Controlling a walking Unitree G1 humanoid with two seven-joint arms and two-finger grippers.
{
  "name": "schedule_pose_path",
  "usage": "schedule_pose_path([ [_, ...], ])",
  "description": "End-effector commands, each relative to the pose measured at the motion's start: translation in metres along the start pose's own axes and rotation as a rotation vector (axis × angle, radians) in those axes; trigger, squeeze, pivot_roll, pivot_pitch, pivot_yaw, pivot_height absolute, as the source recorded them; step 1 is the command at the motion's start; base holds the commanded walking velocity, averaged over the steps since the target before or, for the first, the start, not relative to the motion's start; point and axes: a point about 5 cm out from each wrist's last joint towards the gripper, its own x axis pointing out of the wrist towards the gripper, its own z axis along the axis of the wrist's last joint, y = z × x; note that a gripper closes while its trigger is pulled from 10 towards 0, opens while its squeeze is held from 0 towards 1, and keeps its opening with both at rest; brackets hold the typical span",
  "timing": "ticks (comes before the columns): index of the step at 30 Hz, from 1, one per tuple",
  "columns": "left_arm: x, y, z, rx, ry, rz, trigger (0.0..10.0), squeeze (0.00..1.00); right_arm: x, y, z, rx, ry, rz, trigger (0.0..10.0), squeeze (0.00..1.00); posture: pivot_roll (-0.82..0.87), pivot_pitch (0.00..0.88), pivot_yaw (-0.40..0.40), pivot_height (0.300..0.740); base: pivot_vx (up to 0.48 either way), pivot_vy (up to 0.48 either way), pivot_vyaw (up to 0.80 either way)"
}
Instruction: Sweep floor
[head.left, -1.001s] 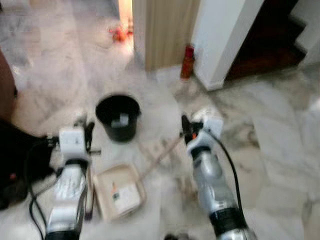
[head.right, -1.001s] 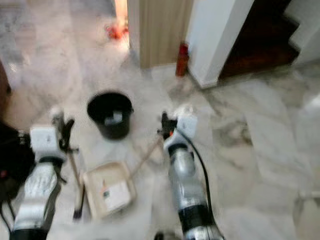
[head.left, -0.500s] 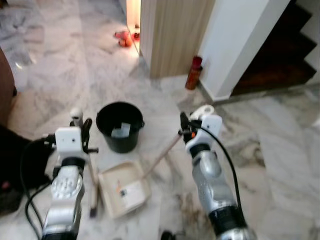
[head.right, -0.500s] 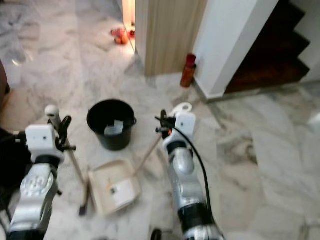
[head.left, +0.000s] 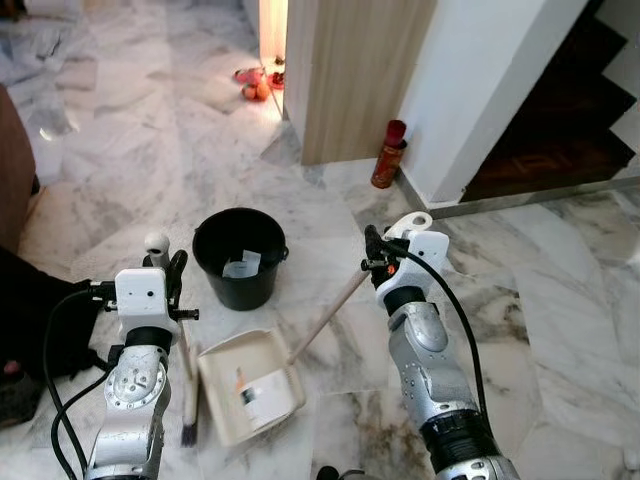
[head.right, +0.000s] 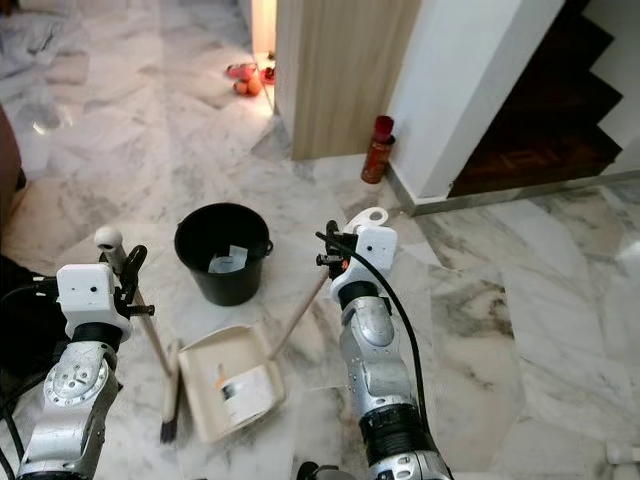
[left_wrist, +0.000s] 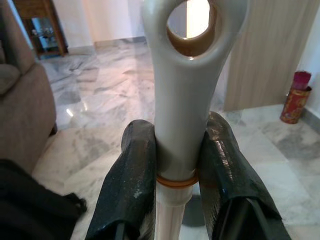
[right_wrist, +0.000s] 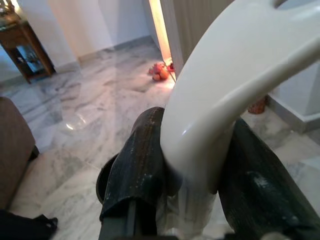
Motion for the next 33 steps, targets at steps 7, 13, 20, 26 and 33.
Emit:
schedule_pose_path([
  [7, -0.012, 0.002, -0.012, 0.04, 0.017, -0.019, 10.0, 0.0, 0.011, 0.009, 0.057, 0.014, -0.198, 0.011, 10.0, 0.0, 0.08, 0.166, -0.11, 0.74, 0.0, 0.0, 0.0],
  [13, -0.016, 0.001, -0.018, 0.052, 0.037, -0.025, 10.0, 0.0, 0.013, 0.016, 0.094, 0.03, -0.298, 0.018, 10.0, 0.0, 0.08, 0.165, -0.109, 0.74, 0.0, 0.0, 0.0],
  [20, -0.019, 0.0, -0.023, 0.055, 0.047, -0.033, 10.0, 0.0, 0.012, 0.021, 0.127, 0.044, -0.378, 0.024, 10.0, 0.0, 0.07, 0.165, -0.109, 0.74, 0.0, 0.0, 0.0],
  [26, -0.022, -0.001, -0.023, 0.051, 0.046, -0.036, 10.0, 0.0, 0.011, 0.022, 0.135, 0.075, -0.378, 0.021, 10.0, 0.0, 0.08, 0.166, -0.109, 0.74, 0.0, 0.0, 0.0],
  [33, -0.023, 0.001, -0.024, 0.053, 0.049, -0.029, 10.0, 0.0, 0.011, 0.022, 0.147, 0.108, -0.396, 0.01, 10.0, 0.0, 0.08, 0.163, -0.106, 0.74, 0.0, 0.0, 0.0],
])
